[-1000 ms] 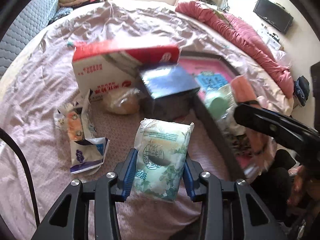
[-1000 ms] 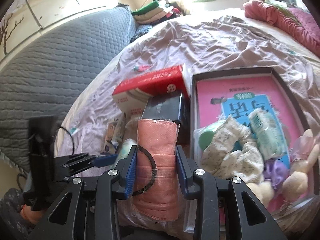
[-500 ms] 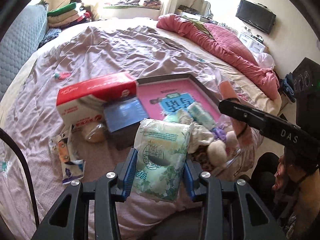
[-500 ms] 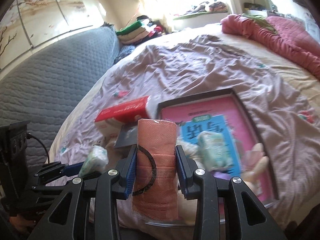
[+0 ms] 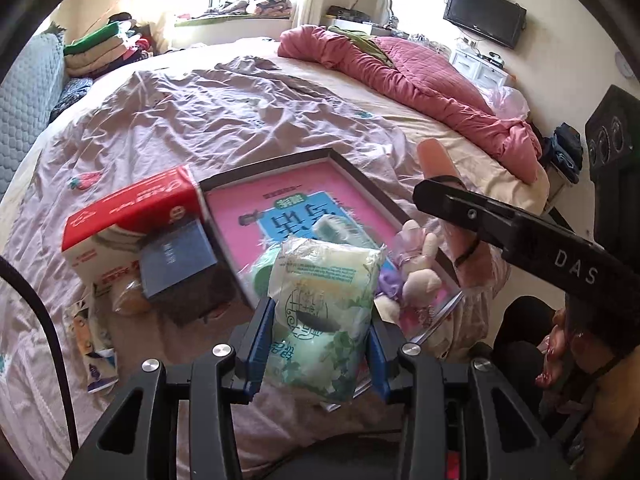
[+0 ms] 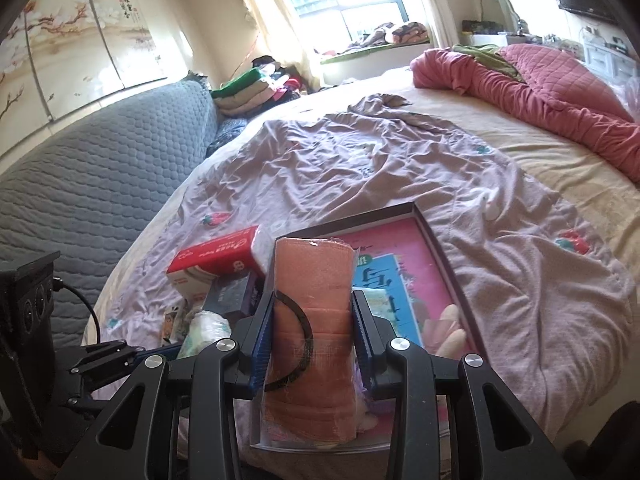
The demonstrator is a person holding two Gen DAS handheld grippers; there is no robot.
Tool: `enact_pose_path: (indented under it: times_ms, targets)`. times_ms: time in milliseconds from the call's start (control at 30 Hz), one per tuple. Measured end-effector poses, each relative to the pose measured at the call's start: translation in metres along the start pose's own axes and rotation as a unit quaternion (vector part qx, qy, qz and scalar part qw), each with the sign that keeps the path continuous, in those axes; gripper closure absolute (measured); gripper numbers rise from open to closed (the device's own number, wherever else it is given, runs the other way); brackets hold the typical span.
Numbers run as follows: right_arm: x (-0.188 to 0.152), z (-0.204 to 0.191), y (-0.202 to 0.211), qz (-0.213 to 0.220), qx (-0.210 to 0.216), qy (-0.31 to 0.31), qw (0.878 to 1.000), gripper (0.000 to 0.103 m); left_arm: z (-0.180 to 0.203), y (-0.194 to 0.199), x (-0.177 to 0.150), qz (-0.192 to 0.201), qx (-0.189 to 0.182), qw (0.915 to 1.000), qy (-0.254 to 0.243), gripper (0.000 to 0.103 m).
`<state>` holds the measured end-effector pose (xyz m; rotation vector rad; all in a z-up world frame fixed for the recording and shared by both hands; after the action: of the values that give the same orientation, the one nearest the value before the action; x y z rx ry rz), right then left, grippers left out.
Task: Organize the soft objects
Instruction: 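Carry the wipes pack with the left gripper while the right gripper carries the towel roll over the tray, then lower the wipes pack and open the left gripper while the right gripper releases the towel roll on the tray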
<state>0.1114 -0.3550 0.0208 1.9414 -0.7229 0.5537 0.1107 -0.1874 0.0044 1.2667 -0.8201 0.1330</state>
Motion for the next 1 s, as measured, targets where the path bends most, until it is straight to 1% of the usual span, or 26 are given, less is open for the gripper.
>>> enact_pose_path:
  times_ms: [333, 600, 800, 1000]
  targets:
    - [0.005, 0.015, 0.009, 0.014, -0.003, -0.012, 1.0, 0.066, 0.013, -0.009, 0.016, 0.0, 0.002, 1.0, -0.004, 0.061]
    - [0.006, 0.029, 0.009, 0.015, -0.012, -0.016, 1.0, 0.066, 0.019, -0.021, 0.024, -0.005, 0.004, 1.0, -0.003, 0.061]
    - [0.007, 0.042, 0.008, 0.018, -0.021, -0.024, 0.999, 0.066, 0.021, -0.036, 0.024, -0.019, 0.0, 0.9998, -0.005, 0.061]
    - [0.004, 0.053, -0.004, 0.006, -0.026, -0.032, 0.999, 0.066, 0.024, -0.057, 0.023, -0.035, -0.001, 0.9994, -0.008, 0.061]
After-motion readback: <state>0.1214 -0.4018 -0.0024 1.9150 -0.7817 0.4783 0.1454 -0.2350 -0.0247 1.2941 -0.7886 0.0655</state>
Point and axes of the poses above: each gripper's, at about its wrist camera, not at the fingertips, and y roughly against the way its jaws point, z to its right, x to its top, the point moved 1 cm from there along -y, roughly the way its jaws point, and after that the axes turned 9 degrees about -y, right-handed, at the moved point
